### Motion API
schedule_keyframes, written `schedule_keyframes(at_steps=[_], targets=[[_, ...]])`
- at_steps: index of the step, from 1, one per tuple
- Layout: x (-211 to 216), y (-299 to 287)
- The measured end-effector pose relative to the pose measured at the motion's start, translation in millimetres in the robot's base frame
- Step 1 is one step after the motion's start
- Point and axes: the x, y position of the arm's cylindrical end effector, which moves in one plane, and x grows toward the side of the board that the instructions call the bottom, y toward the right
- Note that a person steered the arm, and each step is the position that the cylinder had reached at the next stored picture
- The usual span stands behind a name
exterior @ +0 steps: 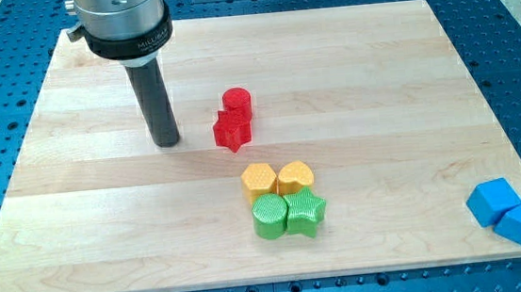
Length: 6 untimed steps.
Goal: Move the red block at the top of the hexagon
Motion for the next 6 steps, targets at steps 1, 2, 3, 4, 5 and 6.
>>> schedule_keyframes(at_steps=[1,2,3,4,5,6], targets=[[0.0,0.0],[0.0,16.8],[3.4,33.8],[3.8,51.6],[3.8,67.0],[3.8,67.3]])
